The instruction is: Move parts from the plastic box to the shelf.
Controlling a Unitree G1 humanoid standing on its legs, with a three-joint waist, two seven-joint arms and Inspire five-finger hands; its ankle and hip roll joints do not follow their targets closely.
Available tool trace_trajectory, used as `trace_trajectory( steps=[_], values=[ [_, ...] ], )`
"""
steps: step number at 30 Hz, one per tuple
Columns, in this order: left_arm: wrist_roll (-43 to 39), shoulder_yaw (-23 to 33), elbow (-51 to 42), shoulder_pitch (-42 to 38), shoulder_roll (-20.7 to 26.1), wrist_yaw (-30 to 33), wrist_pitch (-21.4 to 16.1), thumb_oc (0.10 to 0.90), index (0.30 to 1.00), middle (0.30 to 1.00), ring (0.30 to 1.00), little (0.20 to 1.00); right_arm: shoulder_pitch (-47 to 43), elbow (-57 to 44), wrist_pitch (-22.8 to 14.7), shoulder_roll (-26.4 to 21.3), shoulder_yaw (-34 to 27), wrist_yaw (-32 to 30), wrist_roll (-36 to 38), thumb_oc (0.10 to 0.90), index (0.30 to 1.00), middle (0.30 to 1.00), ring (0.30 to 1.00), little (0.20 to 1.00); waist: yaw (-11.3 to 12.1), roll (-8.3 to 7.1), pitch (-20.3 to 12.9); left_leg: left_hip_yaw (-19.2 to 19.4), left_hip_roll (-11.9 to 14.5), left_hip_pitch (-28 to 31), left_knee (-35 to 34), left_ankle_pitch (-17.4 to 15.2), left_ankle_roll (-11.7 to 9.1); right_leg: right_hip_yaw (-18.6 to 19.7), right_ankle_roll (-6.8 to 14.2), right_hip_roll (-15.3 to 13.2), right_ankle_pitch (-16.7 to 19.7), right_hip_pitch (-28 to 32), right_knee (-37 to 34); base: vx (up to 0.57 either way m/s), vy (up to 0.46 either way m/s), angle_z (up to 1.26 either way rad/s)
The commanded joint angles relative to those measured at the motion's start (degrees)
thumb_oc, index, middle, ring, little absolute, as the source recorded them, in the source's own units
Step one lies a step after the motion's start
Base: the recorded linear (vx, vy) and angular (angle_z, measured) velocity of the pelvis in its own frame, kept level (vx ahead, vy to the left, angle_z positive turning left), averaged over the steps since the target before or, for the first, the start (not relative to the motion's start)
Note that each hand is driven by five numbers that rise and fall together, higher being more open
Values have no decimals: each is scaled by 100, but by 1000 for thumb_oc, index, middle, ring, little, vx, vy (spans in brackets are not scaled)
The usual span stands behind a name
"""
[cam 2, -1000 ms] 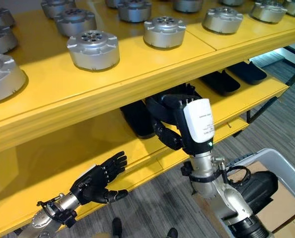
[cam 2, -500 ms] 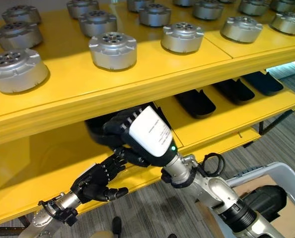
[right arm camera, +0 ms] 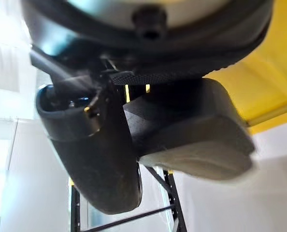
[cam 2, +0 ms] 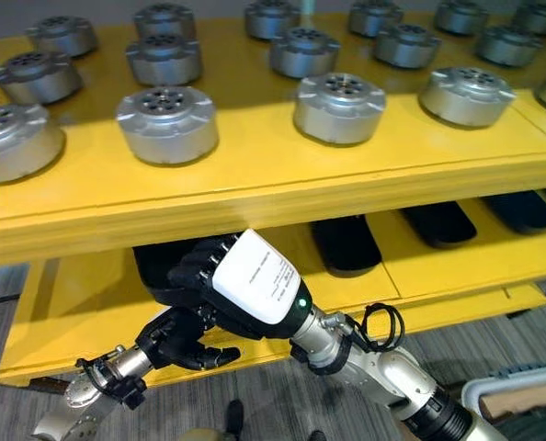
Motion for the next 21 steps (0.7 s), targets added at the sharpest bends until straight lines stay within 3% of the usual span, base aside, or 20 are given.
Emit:
trace_trajectory(
  steps=[1, 8, 10, 11, 12, 13, 16, 18, 21],
  values=[
    [-77, -73, -636, -345, -104, 41, -358, 900, 1000, 1000, 1000, 1000, -783, -491, 0, 45, -360, -659, 285, 400, 300, 300, 300, 300, 92, -42, -363, 612, 23, 366, 105, -1023, -142, -148, 31, 90, 16, 64, -184, -167, -95, 25],
    [16, -87, -488, -162, -159, -59, -544, 900, 1000, 1000, 1000, 1000, -994, -156, 85, -124, -270, -749, 535, 400, 300, 300, 300, 300, 108, 21, -364, 478, -24, 283, 187, -948, -268, 2, -28, 155, 247, 167, -583, -75, -70, 7],
    [-13, -151, -495, -194, -144, -315, -511, 900, 1000, 1000, 1000, 1000, -808, -223, 408, -150, -328, -787, 388, 400, 300, 300, 300, 300, -33, 40, -335, 1197, -3, 294, 397, -1100, -257, -258, -4, 74, 215, 219, -579, -84, -11, 9],
    [-4, -180, -513, -215, -139, -360, -491, 900, 1000, 1000, 1000, 1000, -755, -240, 496, -144, -356, -785, 344, 400, 300, 300, 300, 300, -77, 41, -327, 1368, 16, 286, 453, -1131, -254, -338, 5, 50, 213, 227, -571, -138, 44, 39],
    [15, -283, -574, -309, -130, -468, -433, 900, 1000, 1000, 1000, 1000, -639, -257, 743, -139, -428, -787, 247, 400, 300, 300, 300, 300, -206, 39, -306, 1856, 118, 298, 548, -1178, -255, -559, 29, -28, 217, 224, -547, -148, 62, 88],
    [-3, -349, -638, -384, -114, -490, -388, 900, 1000, 1000, 1000, 1000, -570, -236, 824, -134, -464, -818, 167, 400, 300, 300, 300, 300, -267, 23, -285, 1975, 203, 294, 681, -1226, -265, -613, 25, -82, 219, 198, -508, -128, 55, 128],
    [14, -487, -678, -518, -123, -332, -447, 900, 1000, 1000, 1000, 1000, -568, -151, 834, -135, -459, -851, 91, 400, 300, 300, 300, 300, -353, -17, -226, 2004, 375, 266, 976, -1359, -306, -602, 16, -189, 209, 122, -401, -106, 118, 130],
    [63, -515, -638, -562, -213, -147, -528, 900, 1000, 1000, 1000, 1000, -693, -46, 819, -188, -358, -817, 190, 400, 300, 300, 300, 300, -379, -89, -188, 1745, 671, 343, 1188, -1425, -432, -451, 11, -339, 207, 85, -320, -53, 196, 45],
    [81, -506, -646, -560, -244, -52, -523, 900, 1000, 1000, 1000, 1000, -769, 12, 807, -229, -299, -787, 298, 400, 300, 300, 300, 300, -379, -102, -204, 1590, 886, 376, 1191, -1296, -524, -341, 4, -394, 231, 42, -306, -2, 172, -15]
  ],
)
